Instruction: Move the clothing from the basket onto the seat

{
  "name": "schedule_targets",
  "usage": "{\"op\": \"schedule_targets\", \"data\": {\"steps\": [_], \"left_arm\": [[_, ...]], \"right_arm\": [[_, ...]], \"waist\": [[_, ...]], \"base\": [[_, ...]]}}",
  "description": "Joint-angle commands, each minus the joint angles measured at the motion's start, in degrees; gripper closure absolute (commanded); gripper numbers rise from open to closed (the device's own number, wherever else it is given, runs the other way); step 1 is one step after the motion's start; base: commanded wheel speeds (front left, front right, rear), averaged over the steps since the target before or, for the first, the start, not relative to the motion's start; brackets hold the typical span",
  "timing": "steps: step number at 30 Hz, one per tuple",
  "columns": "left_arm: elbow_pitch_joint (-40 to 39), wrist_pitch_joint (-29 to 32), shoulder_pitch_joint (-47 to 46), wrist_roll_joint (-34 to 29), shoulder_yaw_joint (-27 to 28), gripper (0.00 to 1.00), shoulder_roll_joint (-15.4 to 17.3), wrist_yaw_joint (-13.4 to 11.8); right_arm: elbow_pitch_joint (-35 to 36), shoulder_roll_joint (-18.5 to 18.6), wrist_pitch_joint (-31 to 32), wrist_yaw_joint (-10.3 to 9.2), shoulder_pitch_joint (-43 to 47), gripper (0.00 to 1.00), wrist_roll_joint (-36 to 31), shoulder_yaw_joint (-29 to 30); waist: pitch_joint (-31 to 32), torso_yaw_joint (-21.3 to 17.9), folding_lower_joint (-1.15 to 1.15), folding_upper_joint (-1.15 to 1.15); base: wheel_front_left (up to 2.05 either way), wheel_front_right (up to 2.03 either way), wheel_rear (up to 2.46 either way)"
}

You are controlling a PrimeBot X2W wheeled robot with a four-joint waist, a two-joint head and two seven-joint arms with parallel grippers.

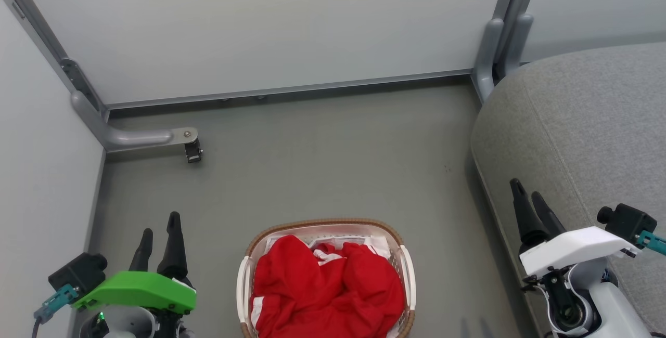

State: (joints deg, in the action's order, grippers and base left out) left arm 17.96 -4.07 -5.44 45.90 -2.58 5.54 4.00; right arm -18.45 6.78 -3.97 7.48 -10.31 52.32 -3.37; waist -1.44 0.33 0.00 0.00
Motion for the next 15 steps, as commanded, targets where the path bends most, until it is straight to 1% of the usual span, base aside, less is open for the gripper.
{"op": "schedule_targets", "data": {"steps": [1, 15], "left_arm": [[-0.31, -0.52, -1.73, -2.01, -0.63, 0.0, 0.88, -0.46], [-0.26, -2.99, -1.5, -12.21, -5.47, 0.0, 2.53, -3.1]], "right_arm": [[0.14, 0.74, -0.6, 0.02, -1.56, 0.0, -1.85, -0.52], [-1.68, 1.71, -3.07, 0.02, -2.44, 0.0, -12.64, -4.21]], "waist": [[-0.05, 0.01, 0.0, 0.0], [-0.13, 0.07, 0.0, 0.0]], "base": [[0.0, 0.0, 0.0], [0.0, 0.0, 0.0]]}}
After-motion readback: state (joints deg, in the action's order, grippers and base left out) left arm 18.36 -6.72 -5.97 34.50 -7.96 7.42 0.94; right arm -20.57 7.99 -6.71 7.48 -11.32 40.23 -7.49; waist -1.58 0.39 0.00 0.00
